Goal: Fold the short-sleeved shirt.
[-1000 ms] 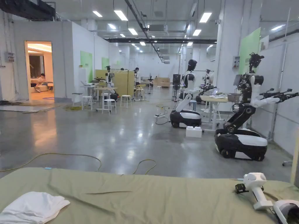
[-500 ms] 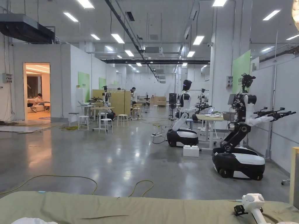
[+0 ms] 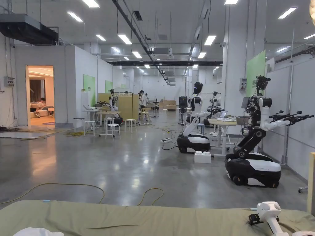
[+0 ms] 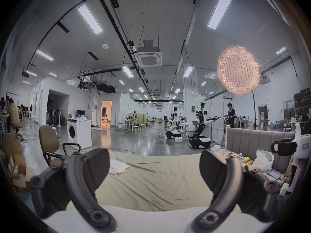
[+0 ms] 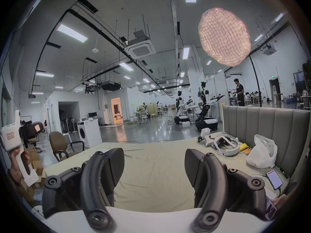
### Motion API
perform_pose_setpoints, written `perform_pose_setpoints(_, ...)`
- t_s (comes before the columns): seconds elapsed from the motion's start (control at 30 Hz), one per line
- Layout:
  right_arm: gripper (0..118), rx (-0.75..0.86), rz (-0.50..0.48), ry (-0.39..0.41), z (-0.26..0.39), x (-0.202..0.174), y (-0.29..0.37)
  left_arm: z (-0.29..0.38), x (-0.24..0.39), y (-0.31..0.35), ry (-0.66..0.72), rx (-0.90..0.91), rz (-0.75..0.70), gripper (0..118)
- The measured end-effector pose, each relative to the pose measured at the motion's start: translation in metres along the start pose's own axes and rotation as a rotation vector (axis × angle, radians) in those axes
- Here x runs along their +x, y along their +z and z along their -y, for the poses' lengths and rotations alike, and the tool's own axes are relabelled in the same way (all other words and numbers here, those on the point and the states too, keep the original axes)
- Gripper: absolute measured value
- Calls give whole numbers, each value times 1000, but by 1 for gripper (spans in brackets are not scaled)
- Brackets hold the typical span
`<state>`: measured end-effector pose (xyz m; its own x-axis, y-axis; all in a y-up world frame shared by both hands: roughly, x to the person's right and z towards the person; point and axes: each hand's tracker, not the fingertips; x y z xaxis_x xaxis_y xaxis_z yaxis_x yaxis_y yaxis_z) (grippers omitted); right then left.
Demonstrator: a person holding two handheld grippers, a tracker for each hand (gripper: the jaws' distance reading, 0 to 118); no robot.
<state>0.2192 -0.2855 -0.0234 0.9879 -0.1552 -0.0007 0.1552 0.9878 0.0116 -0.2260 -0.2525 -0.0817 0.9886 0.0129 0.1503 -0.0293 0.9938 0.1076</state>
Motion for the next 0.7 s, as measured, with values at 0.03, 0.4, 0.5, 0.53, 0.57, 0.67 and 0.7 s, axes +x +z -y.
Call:
perform_pose_setpoints(0.03, 89, 7, 1, -7, 0, 0, 0, -1, 1, 0, -14, 11, -7, 113)
perform_pose_setpoints(0.4, 117, 34, 17, -19, -1, 6, 5, -4, 9, -2, -57, 0, 39, 113)
perform_pose_setpoints(0.5, 117, 30, 31, -12, 1, 8, 6, -5, 7, -2, -60, -7, 54, 113)
perform_pose_setpoints(0.53, 117, 28, 36, -14, 1, 9, 5, -5, 7, -2, -56, -8, 55, 113)
perform_pose_setpoints(0.57, 118, 26, 38, -16, 2, 8, 5, -5, 7, -2, -50, -9, 55, 113)
perform_pose_setpoints(0.67, 118, 21, 45, -35, 4, 10, 4, -5, 7, -2, -52, -8, 63, 113)
perform_pose_setpoints(0.7, 118, 22, 48, -38, 4, 9, 4, -5, 8, -2, -55, -9, 64, 113)
